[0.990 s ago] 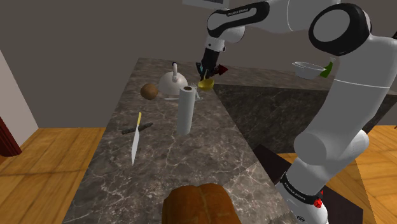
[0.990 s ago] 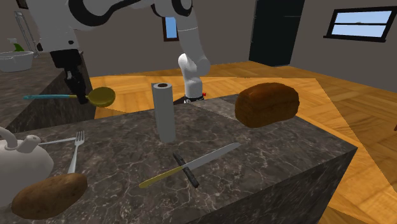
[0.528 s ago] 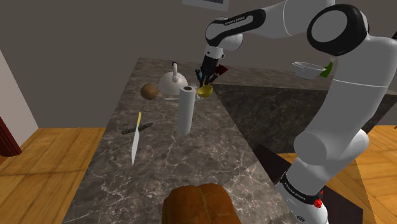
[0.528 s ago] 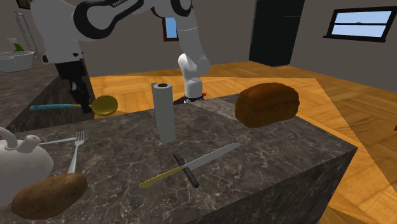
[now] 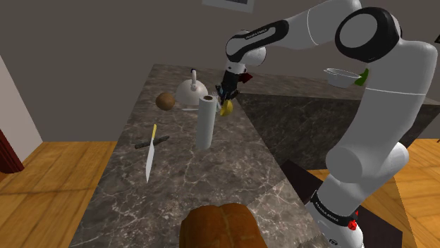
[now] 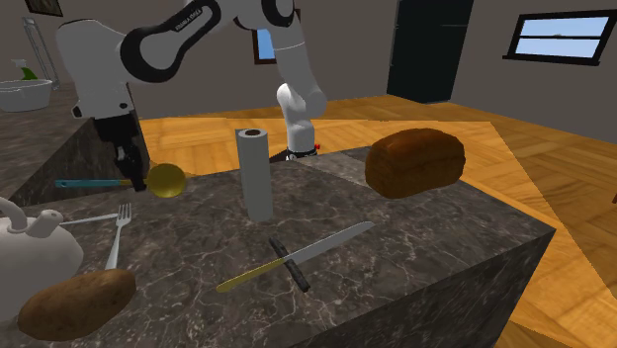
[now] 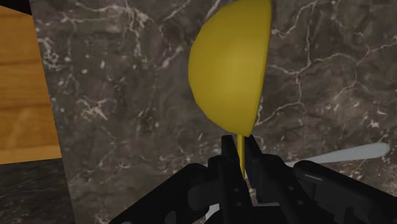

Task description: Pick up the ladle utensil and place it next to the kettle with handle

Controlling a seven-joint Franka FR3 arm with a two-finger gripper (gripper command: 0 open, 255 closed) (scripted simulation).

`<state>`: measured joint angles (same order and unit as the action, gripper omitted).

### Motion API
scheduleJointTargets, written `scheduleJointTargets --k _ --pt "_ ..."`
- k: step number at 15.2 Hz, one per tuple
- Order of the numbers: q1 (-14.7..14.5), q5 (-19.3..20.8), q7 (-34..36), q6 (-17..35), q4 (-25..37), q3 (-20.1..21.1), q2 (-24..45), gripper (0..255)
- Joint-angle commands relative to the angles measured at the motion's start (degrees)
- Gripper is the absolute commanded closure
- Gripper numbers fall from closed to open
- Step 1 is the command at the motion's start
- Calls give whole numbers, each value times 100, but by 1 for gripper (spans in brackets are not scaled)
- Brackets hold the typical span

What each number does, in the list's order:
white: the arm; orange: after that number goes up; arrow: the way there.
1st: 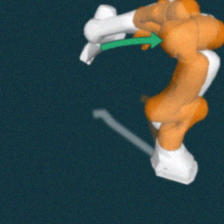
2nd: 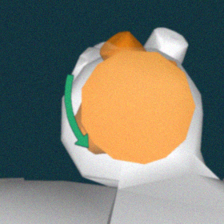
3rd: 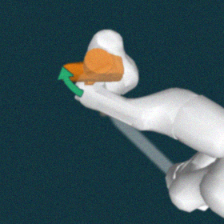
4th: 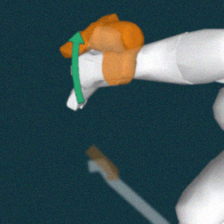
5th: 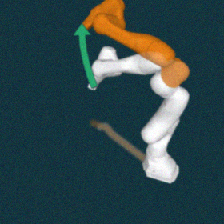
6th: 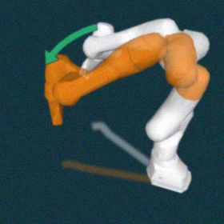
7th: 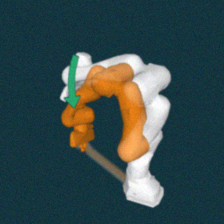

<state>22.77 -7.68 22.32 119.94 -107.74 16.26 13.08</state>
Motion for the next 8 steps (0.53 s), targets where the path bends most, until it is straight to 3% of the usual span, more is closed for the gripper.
scheduleJointTargets --k 1,8 --pt "-12 13 -4 146 -70 -1 75 255" --pt "-38 52 -41 647 -310 -16 343 255"
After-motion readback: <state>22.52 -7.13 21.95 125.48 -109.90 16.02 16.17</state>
